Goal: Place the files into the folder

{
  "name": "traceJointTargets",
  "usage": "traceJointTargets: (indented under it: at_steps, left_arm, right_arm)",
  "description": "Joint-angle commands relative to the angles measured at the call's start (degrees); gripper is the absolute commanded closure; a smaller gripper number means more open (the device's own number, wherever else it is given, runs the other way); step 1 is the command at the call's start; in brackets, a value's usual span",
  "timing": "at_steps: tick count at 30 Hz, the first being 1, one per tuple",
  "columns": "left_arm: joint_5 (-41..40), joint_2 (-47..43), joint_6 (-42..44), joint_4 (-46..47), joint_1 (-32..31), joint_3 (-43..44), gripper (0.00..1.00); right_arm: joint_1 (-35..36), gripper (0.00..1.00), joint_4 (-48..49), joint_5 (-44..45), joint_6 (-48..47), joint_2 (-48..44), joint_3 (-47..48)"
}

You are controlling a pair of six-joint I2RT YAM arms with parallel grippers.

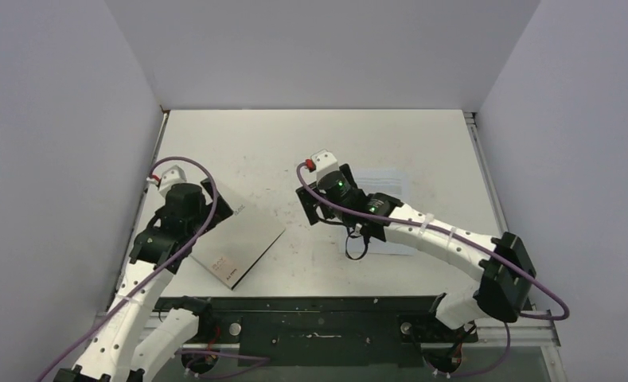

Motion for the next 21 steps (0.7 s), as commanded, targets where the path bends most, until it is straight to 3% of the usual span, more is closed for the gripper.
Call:
traceJointTargets:
  at_steps: [1, 13, 21]
  left_arm:
    - [5.05, 1.50, -4.26, 0.40, 6.50, -2.49, 0.04]
    - [11.17, 2.82, -8.42, 2.13, 25.85, -10.75, 0.04]
    - [19.78, 4.68, -8.27, 9.20, 32.96, -18.00, 0.04]
  right_arm:
    - [-0.54, 0.10, 2.43, -8.53, 2.51, 5.85, 5.42]
    - [-0.87, 0.10, 7.08, -20.73, 6.57, 22.13, 15.30]
    - [-2.37, 0.10, 9.13, -26.76, 8.50, 28.52, 19.46]
